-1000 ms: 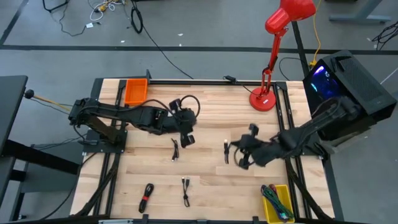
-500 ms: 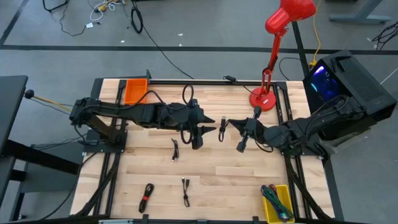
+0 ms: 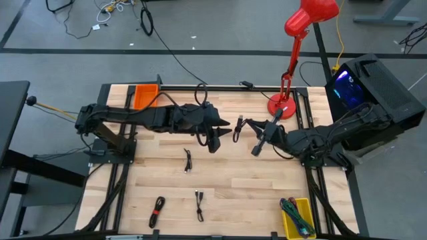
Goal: Pick & Place USB Port
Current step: Put the black charger cable into the orange bin
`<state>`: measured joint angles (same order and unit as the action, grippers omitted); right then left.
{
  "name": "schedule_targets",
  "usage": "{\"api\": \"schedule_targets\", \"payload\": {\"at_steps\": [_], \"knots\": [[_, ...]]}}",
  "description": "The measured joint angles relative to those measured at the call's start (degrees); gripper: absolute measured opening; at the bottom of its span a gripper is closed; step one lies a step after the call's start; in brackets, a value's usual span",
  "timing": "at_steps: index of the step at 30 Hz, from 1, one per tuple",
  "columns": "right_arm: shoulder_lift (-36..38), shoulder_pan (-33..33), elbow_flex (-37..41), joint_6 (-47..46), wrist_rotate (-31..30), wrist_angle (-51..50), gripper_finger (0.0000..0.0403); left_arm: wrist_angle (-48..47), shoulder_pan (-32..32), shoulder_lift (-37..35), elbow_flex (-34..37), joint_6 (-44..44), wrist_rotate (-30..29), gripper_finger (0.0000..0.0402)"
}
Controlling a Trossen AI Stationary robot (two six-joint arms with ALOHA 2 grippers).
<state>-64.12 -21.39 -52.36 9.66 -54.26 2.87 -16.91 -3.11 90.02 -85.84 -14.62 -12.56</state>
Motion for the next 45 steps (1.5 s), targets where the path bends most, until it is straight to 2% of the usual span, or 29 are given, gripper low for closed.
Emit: {"api": "schedule_targets", "payload": {"at_steps": [7,13,18,29,34,41,45], "knots": [[-3.8,0.0,0.0,7.0,-2.0,3.9,0.0000,3.8,0.1,0.0,0.0,-0.2,3.3,0.0128],[-5.1,0.0,0.0,16.5,-3.8,14.8,0.0000,3.9,0.2,0.0,0.0,-1.5,3.5,0.0128],[-5.1,-0.1,0.0,19.6,-3.2,18.3,0.0000,3.7,0.2,0.0,0.0,-1.7,3.4,0.0128],[-5.3,-0.1,0.0,18.4,-1.7,18.3,0.0000,6.0,0.7,0.1,0.0,-1.7,3.6,0.0128],[-5.3,-0.1,0.0,18.7,-0.2,19.2,0.0000,8.2,0.7,0.1,0.0,-1.4,8.3,0.0128],[-5.4,-0.1,0.0,19.3,-0.1,20.2,0.0000,10.2,0.9,2.9,-0.1,-1.1,8.7,0.0127],[-5.5,-0.1,0.0,18.8,-0.3,18.5,0.0000,10.5,1.5,4.7,-0.1,-0.6,9.7,0.0095]]}}
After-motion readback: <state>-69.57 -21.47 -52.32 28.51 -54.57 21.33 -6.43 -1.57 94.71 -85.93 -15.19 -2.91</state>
